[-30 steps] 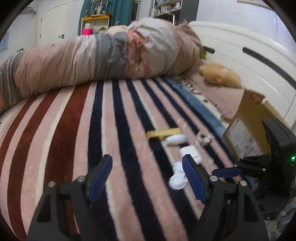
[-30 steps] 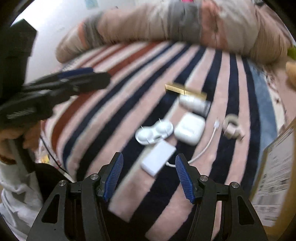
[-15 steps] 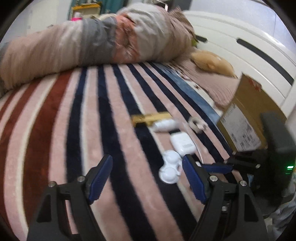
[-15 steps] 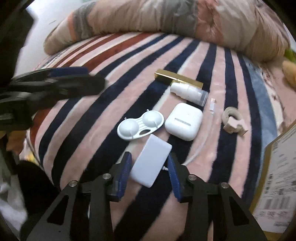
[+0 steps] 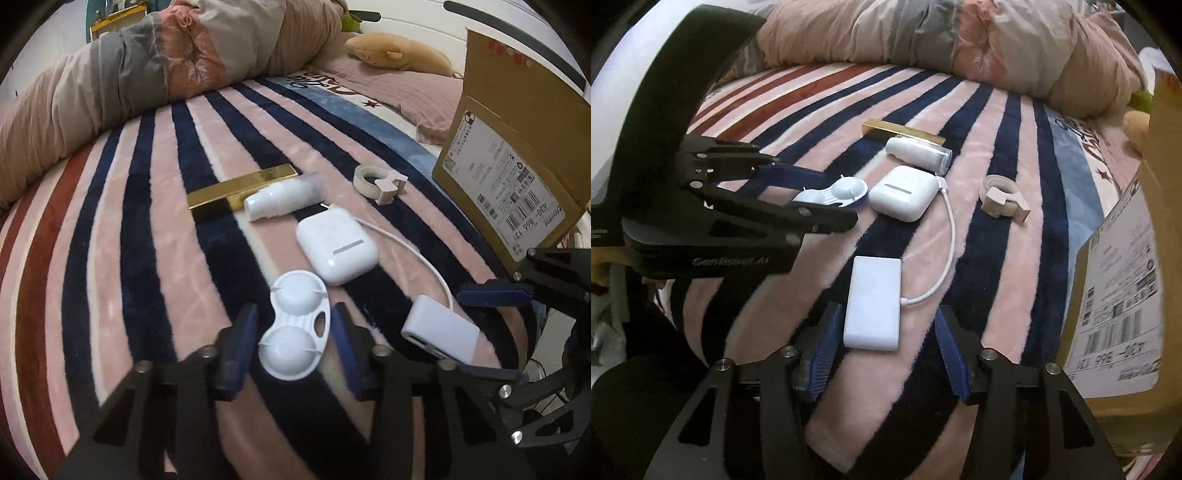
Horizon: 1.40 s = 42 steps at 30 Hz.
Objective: Organize rigid objects
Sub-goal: 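Carry the adapter and lens case into the box and open both grippers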
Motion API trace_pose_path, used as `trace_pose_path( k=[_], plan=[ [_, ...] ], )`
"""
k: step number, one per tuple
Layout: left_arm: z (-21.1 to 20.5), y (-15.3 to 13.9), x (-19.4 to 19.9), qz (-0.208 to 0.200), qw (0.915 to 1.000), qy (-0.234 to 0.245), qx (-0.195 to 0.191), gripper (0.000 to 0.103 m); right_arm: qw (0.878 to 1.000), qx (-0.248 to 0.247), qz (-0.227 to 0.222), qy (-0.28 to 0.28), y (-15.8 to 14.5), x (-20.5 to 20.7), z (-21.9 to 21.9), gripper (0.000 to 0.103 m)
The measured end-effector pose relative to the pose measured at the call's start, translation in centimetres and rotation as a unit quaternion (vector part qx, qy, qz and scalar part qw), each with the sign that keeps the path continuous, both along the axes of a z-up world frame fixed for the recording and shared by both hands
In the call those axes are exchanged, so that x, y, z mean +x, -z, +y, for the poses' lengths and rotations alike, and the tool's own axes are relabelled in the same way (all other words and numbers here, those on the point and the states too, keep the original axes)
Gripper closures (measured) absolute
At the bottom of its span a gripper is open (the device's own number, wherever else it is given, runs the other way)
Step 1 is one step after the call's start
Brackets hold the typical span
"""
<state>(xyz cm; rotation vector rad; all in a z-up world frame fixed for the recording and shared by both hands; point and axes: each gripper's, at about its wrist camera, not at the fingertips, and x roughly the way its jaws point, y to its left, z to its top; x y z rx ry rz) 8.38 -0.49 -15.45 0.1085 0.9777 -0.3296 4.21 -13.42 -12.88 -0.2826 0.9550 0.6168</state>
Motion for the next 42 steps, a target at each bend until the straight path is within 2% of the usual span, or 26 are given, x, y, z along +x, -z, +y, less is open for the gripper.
trace_pose_path(
  k=[2,7,9,12,18,22,26,30,32,36,42],
  plan=[
    [-0.1,0.0,-0.2,-0.004,1.0,0.004,0.001,0.072,1.0,0.014,0.0,0.002,0.0,0.1,-0.1,0.078],
    [0.6,-1.2,-1.2,-0.024,0.9997,-0.006,0.003,0.073,1.0,0.026,-0.016,0.003,-0.6,-0.2,0.0,0.078],
    [1.3,-2.8,-2.0,-0.044,0.9988,-0.02,0.009,0.073,0.999,0.029,-0.032,-0.004,-1.6,-1.0,0.0,0.078],
    [1.7,-5.7,-3.8,-0.081,0.9962,-0.032,0.008,0.073,0.997,0.041,-0.064,-0.024,-3.9,-2.7,0.0,0.078],
    [1.5,-12.5,-7.0,-0.144,0.9884,-0.049,0.012,0.073,0.985,0.098,-0.136,-0.046,-10.5,-5.5,-1.2,0.078],
    [-0.2,-16.7,-8.4,-0.175,0.9838,-0.038,-0.002,0.073,0.975,0.125,-0.18,-0.028,-14.2,-6.5,-4.2,0.078],
    [-3.2,-19.4,-8.6,-0.193,0.981,-0.017,-0.012,0.073,0.969,0.13,-0.207,0.026,-16.1,-6.5,-9.2,0.078],
    [-7.6,-21.2,-7.8,-0.197,0.98,0.019,-0.022,0.073,0.97,0.12,-0.199,0.077,-15.6,-5.0,-14.2,0.078],
    [-9.9,-21.7,-7.2,-0.193,0.9799,0.039,-0.029,0.073,0.975,0.099,-0.175,0.094,-14.3,-3.6,-16.1,0.078],
    [-14.7,-21.9,-5.7,-0.18,0.9807,0.073,-0.025,0.073,0.981,0.09,-0.136,0.106,-12.1,-1.2,-18.1,0.078],
    [-20.8,-20.8,-3.1,-0.144,0.9824,0.117,-0.018,0.073,0.983,0.06,-0.126,0.121,-10.2,0.4,-19.8,0.078]
  ],
)
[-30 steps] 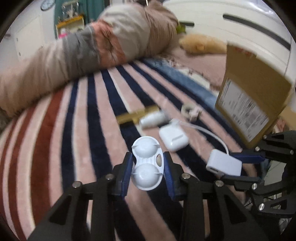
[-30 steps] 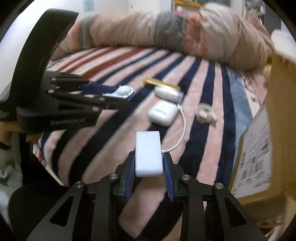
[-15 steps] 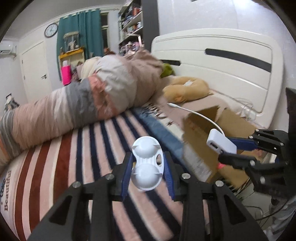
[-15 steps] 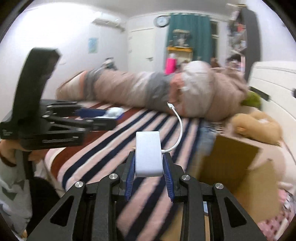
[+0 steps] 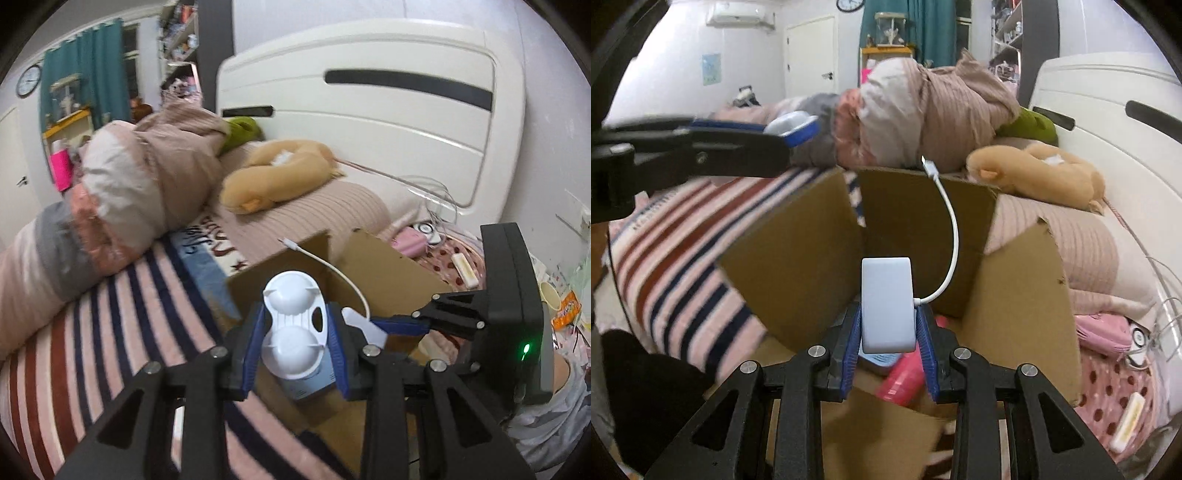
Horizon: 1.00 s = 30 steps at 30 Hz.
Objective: Organize rigid objects
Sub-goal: 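Carry the adapter and lens case into the box and open both grippers, then grasp the white earbuds case with the right gripper while the left grasps the small white bottle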
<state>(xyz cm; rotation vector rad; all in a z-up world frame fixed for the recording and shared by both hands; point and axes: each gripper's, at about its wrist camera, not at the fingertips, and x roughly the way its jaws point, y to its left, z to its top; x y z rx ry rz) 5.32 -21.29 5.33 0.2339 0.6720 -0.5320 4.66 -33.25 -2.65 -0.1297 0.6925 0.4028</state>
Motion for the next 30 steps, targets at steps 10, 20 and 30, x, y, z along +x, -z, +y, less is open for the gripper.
trace_pose_path(
  k=[10,20,30],
  plan=[
    [-3.5,3.5,2.2,0.05,0.9979,0.013,0.038,0.073,1.0,0.012,0.003,-0.01,0.4,-1.5,-1.4,0.071],
    [-2.7,3.9,1.6,0.049,0.9979,0.023,0.036,0.054,1.0,0.008,0.001,0.0,0.0,-1.8,-1.0,0.063],
    [3.1,1.2,-0.3,0.019,0.999,-0.038,-0.01,0.034,0.999,0.033,-0.014,-0.018,-1.9,-2.6,0.3,0.061]
  ],
)
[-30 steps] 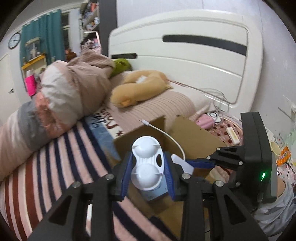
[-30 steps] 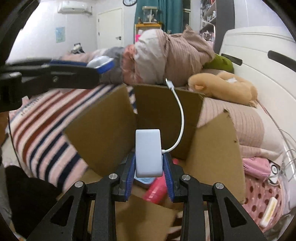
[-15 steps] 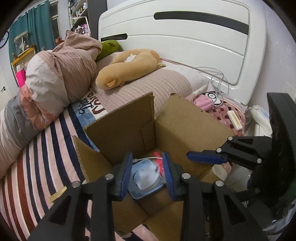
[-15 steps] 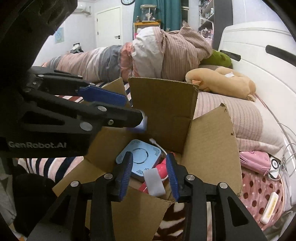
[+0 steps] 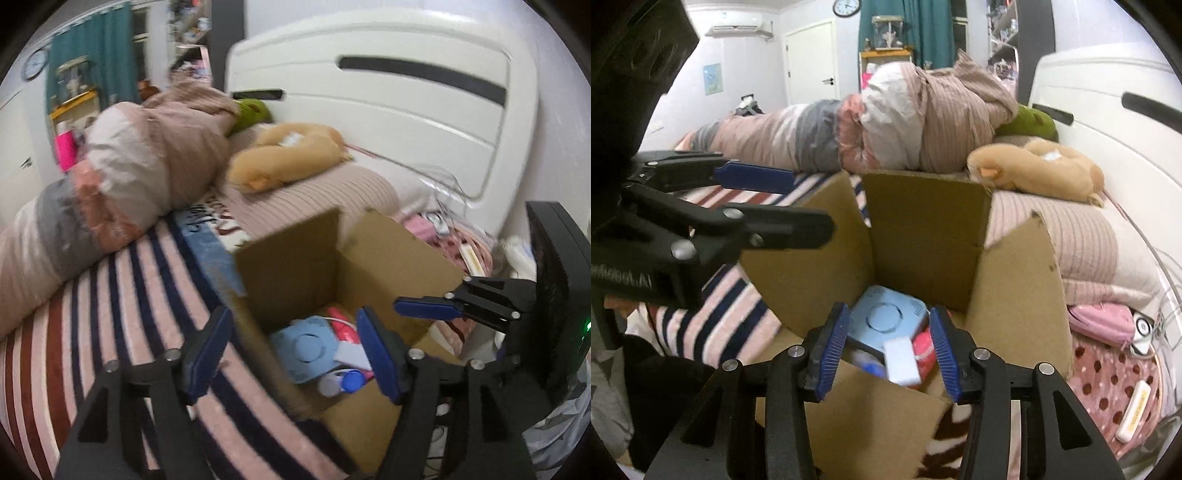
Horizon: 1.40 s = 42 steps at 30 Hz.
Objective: Organize rigid objects
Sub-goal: 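Grasp the white earbuds case with the right gripper while the left grasps the small white bottle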
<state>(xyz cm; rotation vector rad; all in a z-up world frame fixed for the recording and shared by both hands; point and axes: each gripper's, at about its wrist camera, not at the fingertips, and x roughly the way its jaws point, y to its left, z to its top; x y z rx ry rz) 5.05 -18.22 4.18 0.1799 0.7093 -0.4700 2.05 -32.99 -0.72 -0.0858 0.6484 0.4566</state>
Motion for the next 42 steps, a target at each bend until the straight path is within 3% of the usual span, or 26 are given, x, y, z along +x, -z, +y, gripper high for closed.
trace_pose_path(
  k=[5,11,16,18,21,25,28,31,34,42],
  plan=[
    [6.3,-1.0,-0.7,-0.018,0.9983,-0.052,-0.016,0.034,0.998,0.041,-0.043,-0.036,-3.0,-1.6,3.2,0.061],
    [14.7,0.1,-1.2,-0.034,0.9927,-0.114,-0.022,0.03,0.993,0.043,-0.036,-0.101,-4.2,-1.7,10.3,0.061],
    [20.6,4.3,-0.4,-0.01,0.9881,-0.151,-0.031,0.029,0.989,0.027,0.024,-0.141,-1.0,0.3,17.3,0.051],
    [22.3,6.4,0.3,0.001,0.9865,-0.16,-0.035,0.029,0.988,0.025,0.052,-0.14,0.8,1.4,19.0,0.045],
    [24.0,9.1,1.4,0.021,0.9856,-0.163,-0.041,0.029,0.988,0.011,0.101,-0.115,5.1,3.9,20.7,0.045],
    [24.8,12.0,2.9,0.05,0.9842,-0.168,-0.025,0.029,0.987,-0.016,0.146,-0.071,11.0,8.3,22.3,0.044],
    [25.2,13.2,3.9,0.067,0.9834,-0.162,-0.048,0.029,0.986,-0.015,0.151,-0.071,12.8,10.0,22.8,0.044],
    [24.5,14.3,5.3,0.085,0.9831,-0.155,-0.045,0.029,0.99,-0.047,0.12,-0.064,13.1,10.4,23.2,0.06],
    [23.1,15.1,6.3,0.104,0.9834,-0.14,-0.049,0.029,0.991,-0.088,0.087,-0.053,12.8,9.1,22.2,0.06],
    [18.1,17.3,10.9,0.156,0.9763,-0.129,-0.076,0.029,0.994,-0.063,0.075,-0.05,13.5,7.4,19.0,0.06]
  ],
)
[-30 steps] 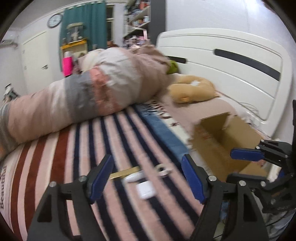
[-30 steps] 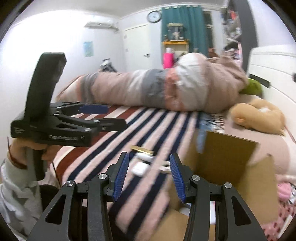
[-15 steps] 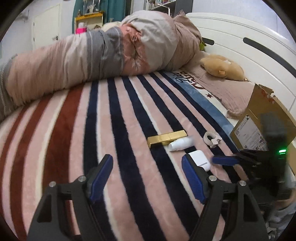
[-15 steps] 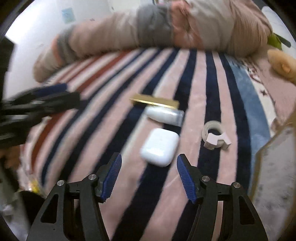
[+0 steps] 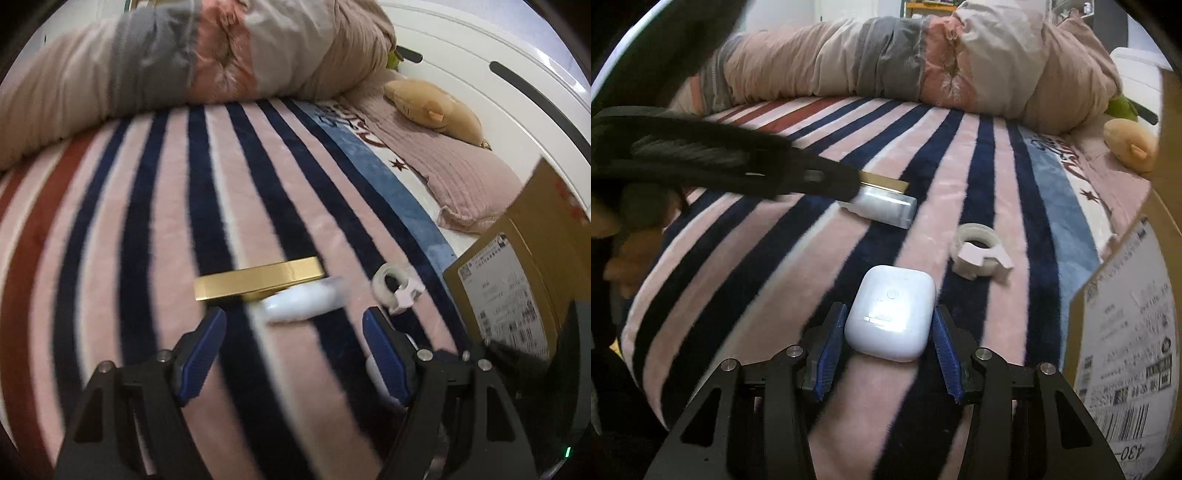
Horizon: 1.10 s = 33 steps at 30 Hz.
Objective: Organize rigid objects
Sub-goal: 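Grasp the white earbuds case with the right gripper while the left grasps the small white bottle, then carry the earbuds case and white bottle into the box and release both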
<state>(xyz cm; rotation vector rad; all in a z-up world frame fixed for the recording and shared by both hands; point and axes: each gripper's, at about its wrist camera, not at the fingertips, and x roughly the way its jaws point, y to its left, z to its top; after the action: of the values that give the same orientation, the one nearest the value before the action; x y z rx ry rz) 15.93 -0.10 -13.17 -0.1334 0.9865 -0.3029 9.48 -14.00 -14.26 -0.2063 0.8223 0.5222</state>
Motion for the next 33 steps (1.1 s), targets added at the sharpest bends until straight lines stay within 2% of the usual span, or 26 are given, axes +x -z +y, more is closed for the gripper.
trace_pose_path(
  k=[2,7,8,9,14,18,21,25,33],
  plan=[
    [-1.1,0.8,0.8,0.007,1.0,-0.001,0.003,0.029,1.0,0.017,0.005,-0.001,0.3,0.3,-0.6,0.061],
    [-2.4,2.2,1.9,0.014,0.9996,-0.02,0.015,0.03,1.0,0.014,-0.01,-0.008,0.6,0.3,-0.5,0.062],
    [-2.6,2.2,2.1,0.013,0.9994,-0.024,0.019,0.032,1.0,0.017,-0.01,-0.01,0.6,0.3,-0.6,0.062],
    [-2.6,2.3,2.1,0.011,0.9992,-0.028,0.027,0.043,1.0,0.017,-0.01,-0.01,0.6,0.3,-0.6,0.062],
    [-2.6,2.1,1.7,0.001,0.9986,-0.016,0.051,0.043,1.0,0.021,-0.01,-0.011,0.6,0.3,-0.5,0.062],
    [-1.6,1.6,0.3,-0.003,0.9976,-0.015,0.068,0.043,0.999,0.034,0.009,-0.006,0.4,1.0,-0.5,0.062],
    [-0.2,0.8,-1.5,-0.011,0.9971,-0.022,0.072,0.043,0.999,0.036,0.018,0.005,0.2,1.6,-0.3,0.063],
    [1.8,-1.4,-4.7,-0.033,0.9961,-0.038,0.073,0.043,1.0,0.02,-0.002,-0.014,-1.1,0.3,0.8,0.063],
    [3.2,-9.4,-11.6,-0.109,0.9903,-0.049,0.072,0.043,0.994,0.073,-0.054,-0.061,-8.0,-4.9,1.1,0.063]
  ],
)
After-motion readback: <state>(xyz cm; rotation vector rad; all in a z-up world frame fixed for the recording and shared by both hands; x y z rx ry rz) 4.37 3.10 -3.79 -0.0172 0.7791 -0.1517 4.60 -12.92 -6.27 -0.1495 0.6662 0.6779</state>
